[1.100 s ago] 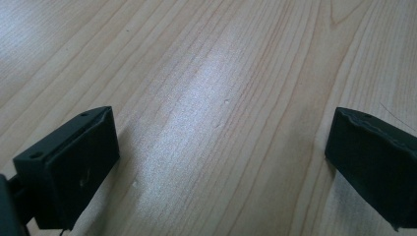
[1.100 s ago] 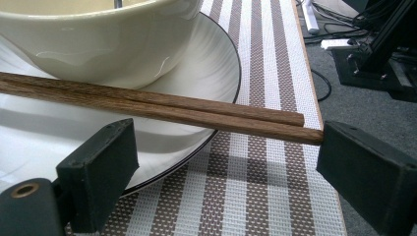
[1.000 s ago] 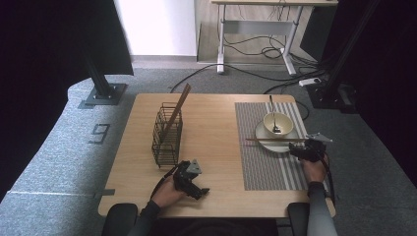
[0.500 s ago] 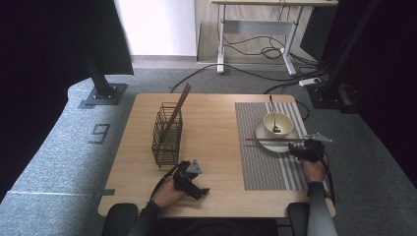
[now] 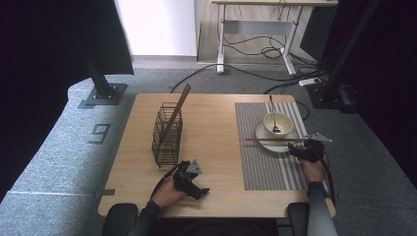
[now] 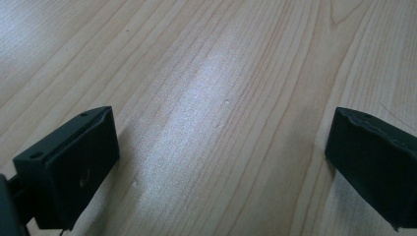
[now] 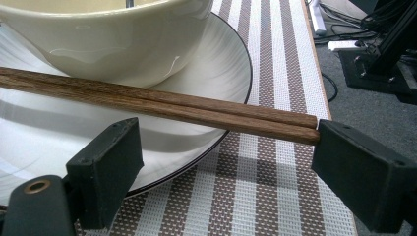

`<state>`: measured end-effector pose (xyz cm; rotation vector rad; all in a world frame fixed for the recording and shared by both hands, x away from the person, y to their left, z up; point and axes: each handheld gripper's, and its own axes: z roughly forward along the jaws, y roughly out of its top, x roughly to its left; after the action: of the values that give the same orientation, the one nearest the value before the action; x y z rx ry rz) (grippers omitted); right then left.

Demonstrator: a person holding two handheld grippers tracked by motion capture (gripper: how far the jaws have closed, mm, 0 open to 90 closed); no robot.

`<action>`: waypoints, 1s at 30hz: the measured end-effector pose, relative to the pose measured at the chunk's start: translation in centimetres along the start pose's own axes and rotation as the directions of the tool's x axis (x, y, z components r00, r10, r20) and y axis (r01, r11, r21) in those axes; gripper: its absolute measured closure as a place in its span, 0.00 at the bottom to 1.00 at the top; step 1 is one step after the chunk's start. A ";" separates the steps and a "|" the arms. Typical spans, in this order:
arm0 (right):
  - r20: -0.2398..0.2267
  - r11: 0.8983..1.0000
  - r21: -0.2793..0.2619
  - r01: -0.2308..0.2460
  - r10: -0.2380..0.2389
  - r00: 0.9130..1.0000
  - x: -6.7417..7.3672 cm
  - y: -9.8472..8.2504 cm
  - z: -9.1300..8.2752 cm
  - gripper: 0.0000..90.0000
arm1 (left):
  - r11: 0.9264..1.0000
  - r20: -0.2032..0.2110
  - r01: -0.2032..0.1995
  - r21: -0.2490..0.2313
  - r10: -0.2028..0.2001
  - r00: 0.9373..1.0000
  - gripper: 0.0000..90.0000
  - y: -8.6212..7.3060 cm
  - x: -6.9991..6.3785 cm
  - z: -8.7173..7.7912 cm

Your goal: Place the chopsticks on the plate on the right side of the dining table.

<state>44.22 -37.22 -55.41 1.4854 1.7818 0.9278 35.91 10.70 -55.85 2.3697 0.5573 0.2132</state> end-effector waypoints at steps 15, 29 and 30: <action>0.004 1.000 0.010 0.009 -0.009 1.000 -0.1 0.2 -0.4 0.03 | 1.000 0.000 0.000 0.000 0.000 1.000 0.00 0.0 0.0 0.0; -0.098 0.995 0.039 0.088 -0.084 0.992 0.8 1.2 -2.8 0.03 | 1.000 0.000 0.001 0.000 -0.001 1.000 0.00 0.0 0.0 0.0; -0.108 0.994 0.039 0.098 -0.094 0.990 1.0 1.2 -3.1 0.03 | 1.000 0.000 0.001 0.000 -0.001 1.000 0.00 0.0 0.0 0.0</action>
<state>42.13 -36.44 -52.75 1.3867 1.9435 0.9397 35.90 10.72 -55.85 2.3693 0.5577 0.2127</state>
